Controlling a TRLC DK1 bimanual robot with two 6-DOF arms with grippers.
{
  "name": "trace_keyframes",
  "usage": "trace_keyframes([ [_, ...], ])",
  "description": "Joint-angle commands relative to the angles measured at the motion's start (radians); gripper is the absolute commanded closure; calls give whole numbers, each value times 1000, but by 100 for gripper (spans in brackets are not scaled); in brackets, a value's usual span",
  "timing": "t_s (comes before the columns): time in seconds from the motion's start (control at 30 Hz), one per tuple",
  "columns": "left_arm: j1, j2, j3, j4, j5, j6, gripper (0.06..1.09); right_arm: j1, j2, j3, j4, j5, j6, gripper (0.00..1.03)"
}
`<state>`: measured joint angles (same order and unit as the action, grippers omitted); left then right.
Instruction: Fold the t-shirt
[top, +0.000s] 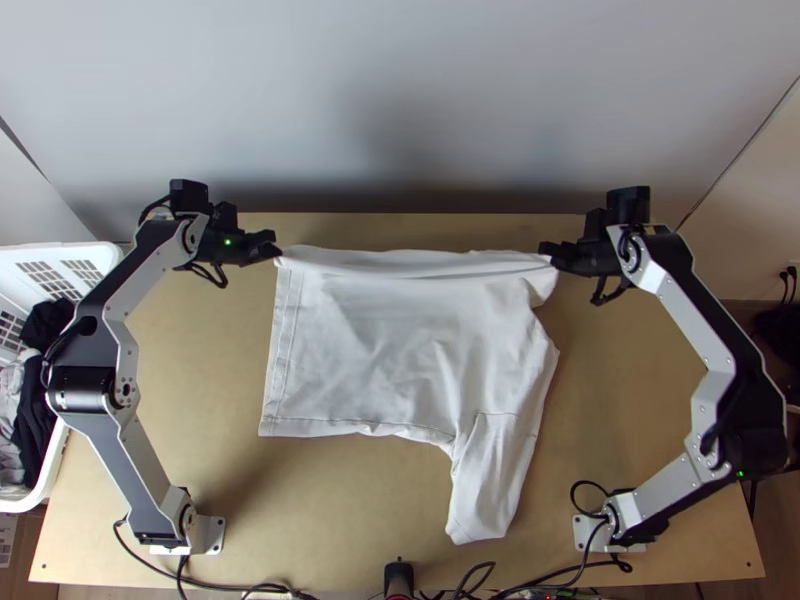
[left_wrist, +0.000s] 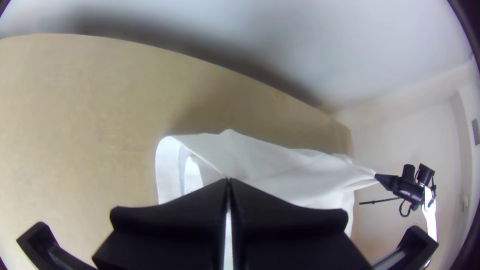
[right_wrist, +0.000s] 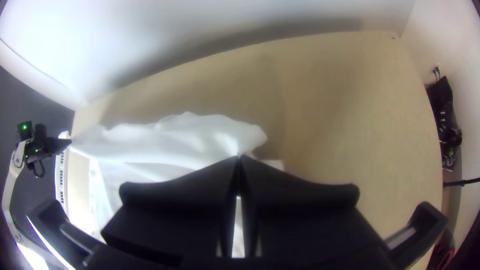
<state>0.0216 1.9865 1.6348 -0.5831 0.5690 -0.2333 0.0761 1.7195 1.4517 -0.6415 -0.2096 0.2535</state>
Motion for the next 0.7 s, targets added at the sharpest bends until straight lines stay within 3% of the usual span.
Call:
trace_keyframes([
  [0.0,20,-37,-1,-101,88,72,105,-2,-121,-82,-43,-60,-85,100],
  [0.33,40,-89,-43,-124,172,114,105,-2,-236,-186,-35,-132,-178,100],
  [0.67,28,-103,-78,-276,177,256,105,-1,-232,-179,-195,-159,-230,100],
])
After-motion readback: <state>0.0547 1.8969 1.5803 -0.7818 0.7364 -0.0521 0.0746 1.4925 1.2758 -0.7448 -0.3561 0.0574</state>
